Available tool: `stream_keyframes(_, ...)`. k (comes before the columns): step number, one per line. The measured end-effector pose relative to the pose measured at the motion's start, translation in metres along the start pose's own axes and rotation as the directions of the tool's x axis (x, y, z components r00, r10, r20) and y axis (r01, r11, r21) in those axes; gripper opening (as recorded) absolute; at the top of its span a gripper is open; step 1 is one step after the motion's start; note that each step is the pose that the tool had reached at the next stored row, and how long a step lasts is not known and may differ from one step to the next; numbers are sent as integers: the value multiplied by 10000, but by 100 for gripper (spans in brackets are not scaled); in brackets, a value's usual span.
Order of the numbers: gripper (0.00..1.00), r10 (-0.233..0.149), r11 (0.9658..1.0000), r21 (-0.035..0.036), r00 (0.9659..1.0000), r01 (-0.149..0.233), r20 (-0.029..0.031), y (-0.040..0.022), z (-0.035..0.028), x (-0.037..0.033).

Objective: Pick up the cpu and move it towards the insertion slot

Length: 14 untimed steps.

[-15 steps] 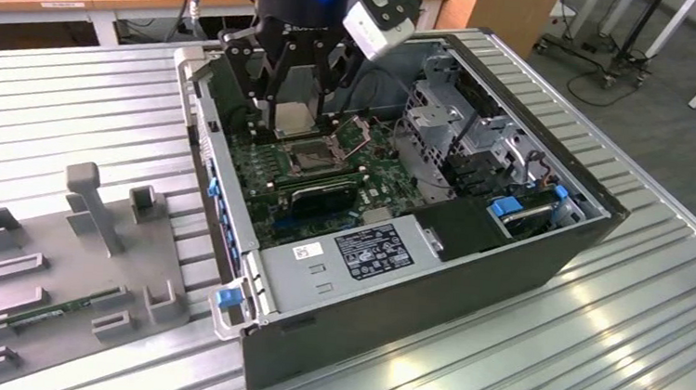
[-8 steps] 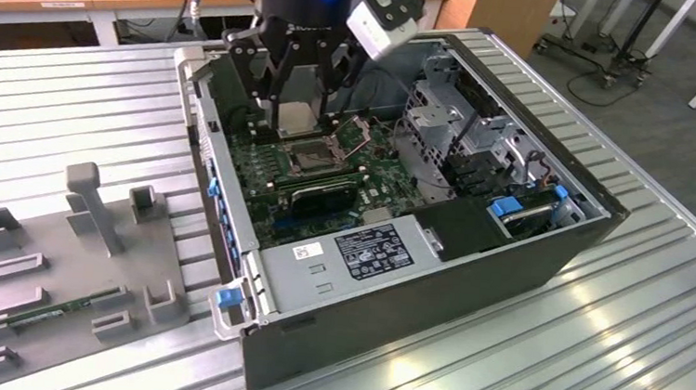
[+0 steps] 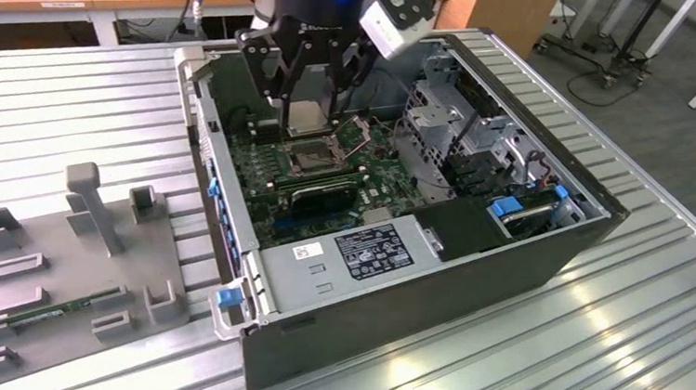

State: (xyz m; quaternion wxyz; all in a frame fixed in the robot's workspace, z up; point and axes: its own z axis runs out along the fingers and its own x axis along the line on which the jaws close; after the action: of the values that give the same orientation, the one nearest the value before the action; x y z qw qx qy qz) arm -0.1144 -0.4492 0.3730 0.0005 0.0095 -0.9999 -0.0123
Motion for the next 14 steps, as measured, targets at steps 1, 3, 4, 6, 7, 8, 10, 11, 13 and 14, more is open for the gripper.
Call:
stream_keyframes(1, 54, -1, 10000, 1, 10000, 1, 0, 0, 0, -14)
stream_keyframes(3, 54, -1, 10000, 1, 10000, 1, 0, -1, 0, -40)
stream_keyframes(4, 54, -1, 10000, 1, 10000, 1, 0, -1, 0, -53)
stream_keyframes(6, 54, -1, 10000, 0, 10000, 1, 0, -1, 0, -78)
stream_keyframes(7, 54, -1, 10000, 0, 10000, 1, 0, -2, 0, -92)
stream_keyframes(8, 54, -1, 10000, 1, 10000, 1, 0, -2, 0, -104)
stream_keyframes(10, 54, -1, 10000, 0, 10000, 1, 0, -3, 0, -128)
stream_keyframes(11, 54, 0, 10000, 1, 10000, 0, 0, -3, 0, -141)
stream_keyframes(13, 54, -1, 10000, 1, 10000, 1, 0, -3, 0, -168)
stream_keyframes(14, 54, 0, 10000, 1, 10000, 0, -1, -4, -1, -181)
